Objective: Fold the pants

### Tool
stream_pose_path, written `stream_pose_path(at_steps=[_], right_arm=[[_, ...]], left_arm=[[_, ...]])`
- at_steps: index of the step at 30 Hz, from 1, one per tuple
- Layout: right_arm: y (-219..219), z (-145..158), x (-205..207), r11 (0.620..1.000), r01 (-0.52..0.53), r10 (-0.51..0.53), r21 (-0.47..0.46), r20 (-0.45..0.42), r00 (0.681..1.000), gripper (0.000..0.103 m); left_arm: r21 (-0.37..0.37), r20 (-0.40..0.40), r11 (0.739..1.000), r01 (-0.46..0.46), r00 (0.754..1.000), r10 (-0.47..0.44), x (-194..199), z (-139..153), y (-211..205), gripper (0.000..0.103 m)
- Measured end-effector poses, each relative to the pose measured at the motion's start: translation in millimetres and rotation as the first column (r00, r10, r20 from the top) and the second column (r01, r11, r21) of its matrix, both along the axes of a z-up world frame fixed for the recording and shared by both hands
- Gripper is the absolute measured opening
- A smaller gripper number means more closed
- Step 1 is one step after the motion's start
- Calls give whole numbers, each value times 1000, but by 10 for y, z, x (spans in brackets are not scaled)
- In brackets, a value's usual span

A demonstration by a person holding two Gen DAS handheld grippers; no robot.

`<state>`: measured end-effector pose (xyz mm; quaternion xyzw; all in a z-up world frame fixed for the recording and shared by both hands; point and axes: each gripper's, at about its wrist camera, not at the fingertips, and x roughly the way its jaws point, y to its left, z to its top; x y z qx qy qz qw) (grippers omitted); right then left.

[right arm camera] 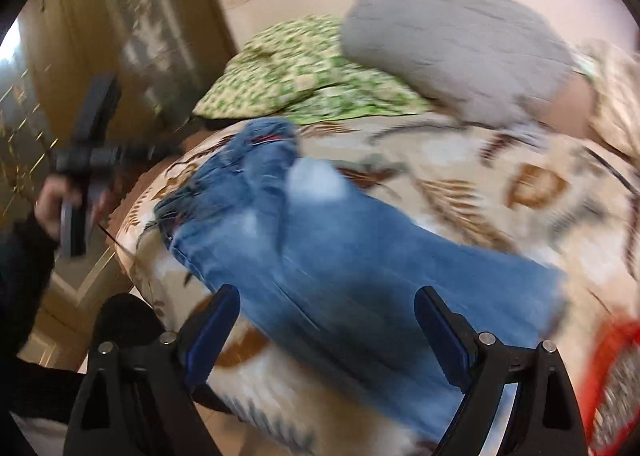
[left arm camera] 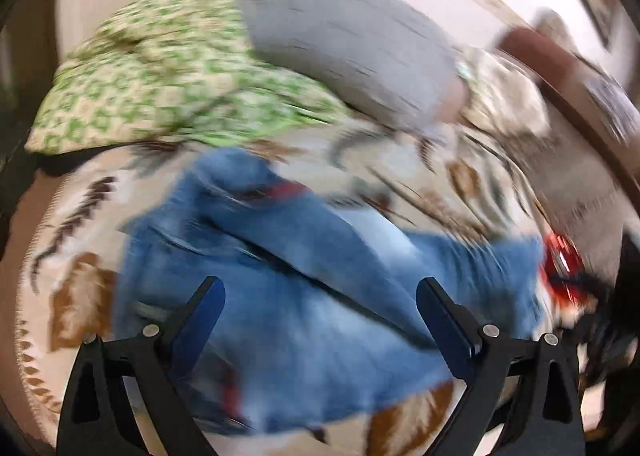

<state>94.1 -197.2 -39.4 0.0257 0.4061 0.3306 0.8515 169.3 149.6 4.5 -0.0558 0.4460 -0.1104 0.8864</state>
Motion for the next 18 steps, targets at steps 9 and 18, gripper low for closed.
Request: stream_pose_path(at_steps=[9, 18], right_arm=[[1267, -310, 769, 996, -65, 69, 63, -75, 995, 91], [1640, -566, 1173, 999, -30, 35, 45, -106, 994, 90]], left_arm=[[183, -194, 983, 10, 981, 26, 1345, -124, 68, 100], [255, -406, 966, 40, 911, 69, 2363, -928, -27, 100]])
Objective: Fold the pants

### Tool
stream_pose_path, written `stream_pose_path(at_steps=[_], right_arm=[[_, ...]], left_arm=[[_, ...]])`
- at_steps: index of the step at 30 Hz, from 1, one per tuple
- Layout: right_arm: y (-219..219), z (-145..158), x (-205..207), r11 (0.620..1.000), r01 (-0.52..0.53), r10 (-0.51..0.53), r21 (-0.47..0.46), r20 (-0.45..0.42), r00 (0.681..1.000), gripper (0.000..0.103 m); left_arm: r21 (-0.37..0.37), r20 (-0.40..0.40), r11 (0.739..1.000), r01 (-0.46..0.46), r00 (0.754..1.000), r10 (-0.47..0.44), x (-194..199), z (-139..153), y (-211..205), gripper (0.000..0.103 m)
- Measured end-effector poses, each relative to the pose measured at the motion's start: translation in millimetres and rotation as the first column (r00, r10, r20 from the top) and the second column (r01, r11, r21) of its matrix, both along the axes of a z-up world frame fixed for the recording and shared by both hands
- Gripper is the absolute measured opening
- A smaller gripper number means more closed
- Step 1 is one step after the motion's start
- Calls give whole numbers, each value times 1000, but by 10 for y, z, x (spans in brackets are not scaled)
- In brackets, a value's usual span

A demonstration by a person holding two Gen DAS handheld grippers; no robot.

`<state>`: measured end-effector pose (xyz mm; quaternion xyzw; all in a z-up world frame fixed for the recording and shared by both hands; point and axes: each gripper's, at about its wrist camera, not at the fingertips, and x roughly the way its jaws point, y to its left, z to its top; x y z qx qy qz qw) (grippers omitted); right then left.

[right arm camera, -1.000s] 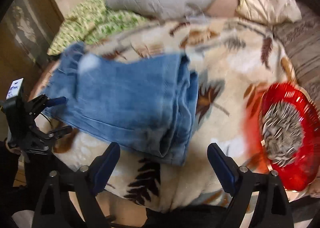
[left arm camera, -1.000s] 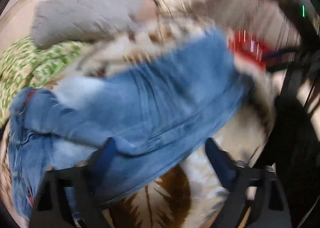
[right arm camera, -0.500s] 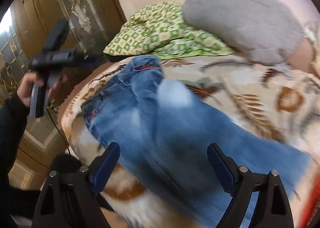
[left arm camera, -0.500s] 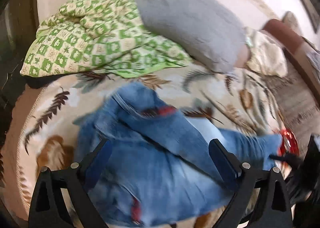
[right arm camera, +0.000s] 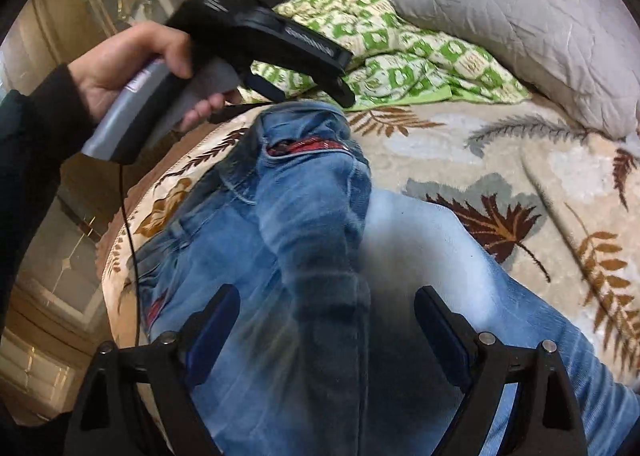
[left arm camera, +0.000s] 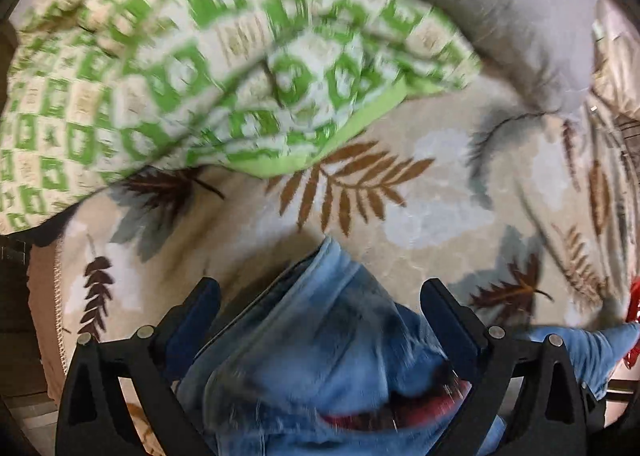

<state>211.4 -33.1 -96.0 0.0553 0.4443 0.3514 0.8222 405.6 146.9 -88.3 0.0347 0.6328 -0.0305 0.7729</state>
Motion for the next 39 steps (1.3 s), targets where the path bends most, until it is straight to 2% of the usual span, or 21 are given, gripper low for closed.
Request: stream_pose_path(at_steps=[2, 3, 4, 5, 6, 7, 10, 13, 17, 19, 23, 26, 29, 30, 33, 34, 35, 36, 37, 39], right_arm=[[-2, -39, 74, 1000, 11, -11, 17, -20, 1000, 80], [3, -51, 97, 1000, 15, -15, 15, -24, 1000, 56], [18, -65, 125, 1000, 19, -18, 3, -31, 999, 30], [29, -78, 147, 1000, 15, -15, -3, -41, 999, 25], [41, -77, 146, 1000, 10, -11, -7, -38, 999, 15], [61, -71, 135, 1000, 4, -5, -20, -28, 1000, 11], [116, 8, 12, 998, -14, 16, -57, 29, 999, 10], [138, 148, -156, 995, -19, 30, -94, 114, 993, 9], [190, 367, -537, 984, -45, 94, -172, 290, 952, 9], [232, 408, -742, 977, -69, 136, -200, 345, 929, 9], [417, 290, -1280, 937, -141, 275, -321, 427, 861, 9], [643, -5, -1517, 878, -181, 374, -442, 400, 836, 9], [861, -358, -1555, 807, -184, 426, -561, 339, 838, 12], [888, -388, -1601, 799, -155, 431, -581, 374, 821, 13], [924, -395, -1667, 763, -111, 452, -637, 402, 796, 23], [911, -384, -1658, 761, -103, 448, -640, 404, 797, 38], [881, -360, -1626, 765, -76, 426, -640, 412, 805, 53], [831, -311, -1594, 774, -33, 390, -632, 434, 812, 79], [761, -246, -1570, 794, -10, 358, -608, 453, 816, 92], [551, -91, -1516, 854, -32, 296, -519, 436, 850, 97]], left_arm=[[5, -32, 1000, 8, 999, -8, 59, -134, -32, 100], [3, -33, 1000, 17, 999, -17, 60, -157, -45, 97], [0, -17, 999, 37, 999, -37, 43, -147, -65, 60], [-10, -5, 997, 71, 997, -71, 11, -119, -89, 24], [-22, -7, 996, 81, 997, -81, -11, -95, -93, 24], [-17, 10, 995, 100, 995, -100, -63, -41, -103, 23], [-20, 57, 990, 137, 989, -136, -253, 182, -59, 23], [-55, 154, 990, 132, 980, -123, -562, 557, 116, 23], [-153, 288, 979, 132, 954, -84, -1236, 1059, 459, 23], [-224, 326, 967, 121, 944, -43, -1655, 1153, 663, 23], [-325, 355, 939, 108, 935, 16, -2410, 934, 954, 23], [-366, 343, 929, 62, 936, 73, -2762, 546, 1114, 23], [-385, 251, 922, -53, 955, 160, -2923, -57, 1233, 27], [-376, 226, 922, -93, 956, 189, -2959, -269, 1243, 29], [-423, 304, 898, -119, 915, 265, -3107, -386, 1227, 30], [-432, 316, 894, -119, 909, 274, -3120, -372, 1213, 39], [-448, 321, 887, -115, 905, 279, -3125, -350, 1193, 56], [-457, 312, 882, -115, 908, 280, -3116, -310, 1169, 71], [-449, 297, 884, -131, 911, 286, -3119, -267, 1143, 86], [-444, 299, 881, -163, 900, 316, -3146, -123, 1131, 98]])
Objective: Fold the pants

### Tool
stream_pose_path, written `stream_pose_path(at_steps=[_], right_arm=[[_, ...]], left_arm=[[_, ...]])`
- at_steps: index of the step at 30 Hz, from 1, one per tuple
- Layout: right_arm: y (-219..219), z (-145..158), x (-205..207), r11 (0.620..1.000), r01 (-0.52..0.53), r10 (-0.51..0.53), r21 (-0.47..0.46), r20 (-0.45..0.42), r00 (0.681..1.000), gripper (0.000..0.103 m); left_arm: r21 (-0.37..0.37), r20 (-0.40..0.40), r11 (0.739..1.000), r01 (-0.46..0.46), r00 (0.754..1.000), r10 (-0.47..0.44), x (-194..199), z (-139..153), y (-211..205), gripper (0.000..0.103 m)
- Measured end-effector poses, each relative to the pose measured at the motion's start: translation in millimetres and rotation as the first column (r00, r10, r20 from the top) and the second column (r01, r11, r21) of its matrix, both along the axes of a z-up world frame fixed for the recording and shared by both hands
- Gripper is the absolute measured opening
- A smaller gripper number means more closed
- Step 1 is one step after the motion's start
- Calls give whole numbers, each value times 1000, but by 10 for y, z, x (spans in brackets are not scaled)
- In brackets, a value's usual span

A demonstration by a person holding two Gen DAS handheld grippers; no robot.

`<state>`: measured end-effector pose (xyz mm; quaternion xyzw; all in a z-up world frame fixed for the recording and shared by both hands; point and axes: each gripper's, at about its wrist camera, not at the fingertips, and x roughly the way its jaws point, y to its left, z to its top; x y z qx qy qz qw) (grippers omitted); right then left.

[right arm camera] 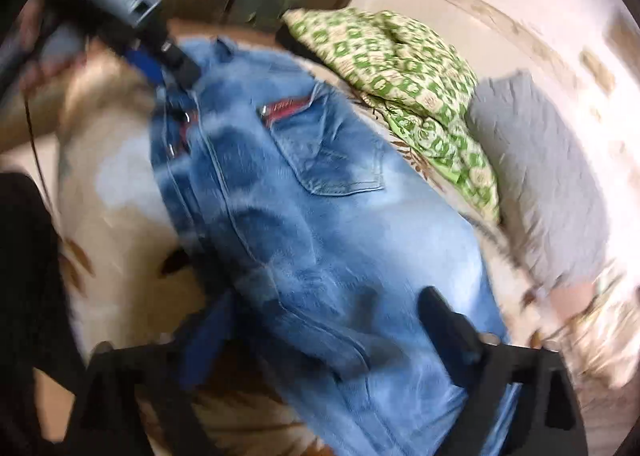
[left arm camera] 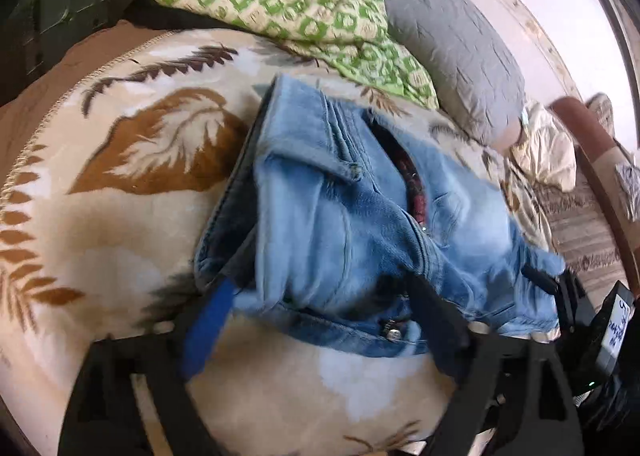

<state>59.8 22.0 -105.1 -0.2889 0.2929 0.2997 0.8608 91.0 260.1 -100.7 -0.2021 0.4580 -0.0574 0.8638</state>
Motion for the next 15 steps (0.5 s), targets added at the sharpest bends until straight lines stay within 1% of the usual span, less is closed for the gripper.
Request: stream_pose_path(at_steps=[1, 2, 4, 5, 6, 7, 9, 10, 11, 13, 14, 15], right_arm=[[-72, 48, 14, 999, 19, -19, 28, -12, 1000, 97], [-173, 120, 22, 997, 46, -45, 63, -20, 999, 97], [-400, 211, 6, 987, 97, -92, 129, -41, 995, 97], [-483, 246, -30, 981, 123, -116, 153, -57, 992, 97], [-603, 290, -106, 969, 159, -146, 191, -82, 986, 97], [-785, 338, -183, 948, 206, -180, 244, -123, 976, 97], [-1058, 371, -215, 904, 285, -231, 319, -197, 953, 97], [-1222, 355, -234, 870, 343, -265, 353, -251, 931, 97], [-1388, 339, -256, 828, 397, -287, 396, -309, 907, 97], [-1757, 302, -350, 718, 483, -304, 501, -399, 865, 97], [-1956, 259, -413, 650, 534, -322, 541, -440, 838, 97], [-2113, 217, -459, 597, 578, -348, 556, -469, 811, 97]], left_arm=[[23, 17, 999, -27, 999, 27, -37, 76, 34, 101], [51, 47, 997, -52, 998, 49, -95, 197, 47, 101], [73, 89, 995, -66, 994, 59, -174, 368, 69, 101], [88, 122, 992, -84, 990, 73, -209, 507, 73, 101], [97, 148, 992, -83, 987, 68, -227, 608, 45, 101], [105, 172, 992, -66, 984, 47, -232, 690, 0, 102], [161, 217, 987, 19, 975, -54, -200, 882, -217, 102], [202, 231, 976, 81, 965, -128, -164, 962, -396, 102], [233, 243, 963, 135, 951, -192, -134, 1019, -561, 102], [269, 274, 938, 219, 916, -292, -84, 1111, -848, 102], [279, 287, 920, 276, 890, -354, -15, 1155, -1057, 102], [279, 291, 907, 316, 872, -393, 42, 1182, -1186, 102]])
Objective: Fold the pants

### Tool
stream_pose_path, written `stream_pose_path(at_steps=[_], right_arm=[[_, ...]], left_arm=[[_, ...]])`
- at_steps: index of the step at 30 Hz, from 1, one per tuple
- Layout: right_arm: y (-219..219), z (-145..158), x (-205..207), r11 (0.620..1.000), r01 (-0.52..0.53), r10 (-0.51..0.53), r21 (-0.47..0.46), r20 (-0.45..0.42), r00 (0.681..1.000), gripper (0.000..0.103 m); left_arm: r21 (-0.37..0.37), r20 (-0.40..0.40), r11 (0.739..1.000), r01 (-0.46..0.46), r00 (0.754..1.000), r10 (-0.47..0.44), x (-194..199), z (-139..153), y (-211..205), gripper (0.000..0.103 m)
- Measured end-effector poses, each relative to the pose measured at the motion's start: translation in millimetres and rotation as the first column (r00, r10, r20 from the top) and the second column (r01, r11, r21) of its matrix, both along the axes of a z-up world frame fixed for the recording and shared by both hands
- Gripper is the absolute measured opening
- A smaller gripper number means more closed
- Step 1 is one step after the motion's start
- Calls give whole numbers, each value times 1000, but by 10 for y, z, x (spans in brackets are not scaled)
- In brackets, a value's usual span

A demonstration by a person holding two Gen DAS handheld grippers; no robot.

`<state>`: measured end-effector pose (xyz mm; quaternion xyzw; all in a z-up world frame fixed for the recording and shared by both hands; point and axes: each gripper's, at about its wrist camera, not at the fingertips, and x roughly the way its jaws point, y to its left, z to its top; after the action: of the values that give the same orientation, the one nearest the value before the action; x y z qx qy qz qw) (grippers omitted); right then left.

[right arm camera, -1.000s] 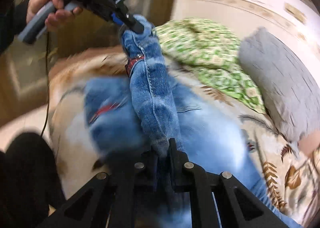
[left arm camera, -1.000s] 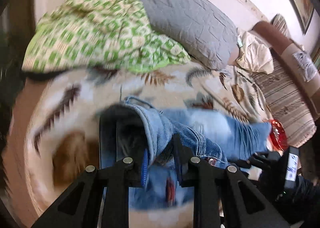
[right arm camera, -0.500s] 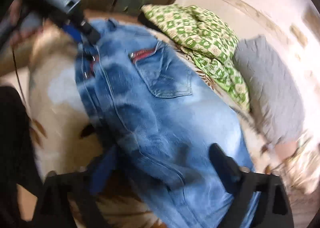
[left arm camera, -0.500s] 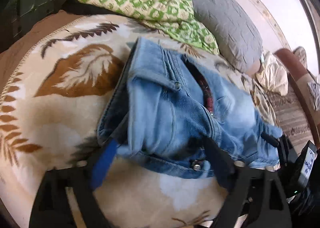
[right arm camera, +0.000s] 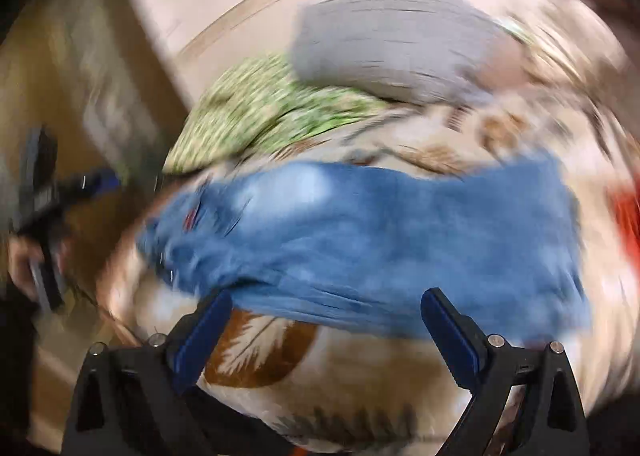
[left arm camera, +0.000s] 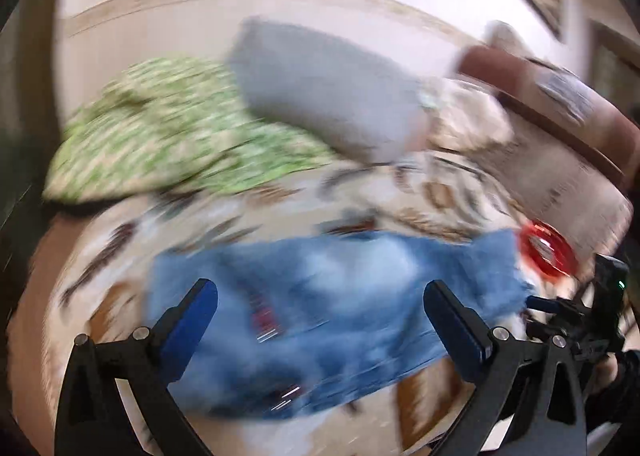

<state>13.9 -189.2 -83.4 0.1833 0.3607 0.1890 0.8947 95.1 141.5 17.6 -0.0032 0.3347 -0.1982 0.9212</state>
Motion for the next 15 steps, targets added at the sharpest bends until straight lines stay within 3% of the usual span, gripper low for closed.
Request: stream_pose_path(at_steps=[4, 8, 11, 15], right_arm=[[-459, -153, -132, 983, 173, -169, 62, -61, 984, 97], [-847, -344, -223, 942, 306, -288, 137, -135, 948, 97], [-1005, -442, -237, 917, 366, -342, 160, -161, 926, 97], [-1158, -592, -146, 889, 413, -376, 199, -198, 905, 97]], left_arm=[[6, -11, 977, 211, 977, -211, 226, 39, -641, 102], [86, -56, 920, 382, 924, -379, 467, -26, -1453, 102], [75, -108, 890, 451, 891, -442, 626, -60, -1931, 102], [43, -164, 881, 470, 874, -458, 867, -63, -2386, 102]])
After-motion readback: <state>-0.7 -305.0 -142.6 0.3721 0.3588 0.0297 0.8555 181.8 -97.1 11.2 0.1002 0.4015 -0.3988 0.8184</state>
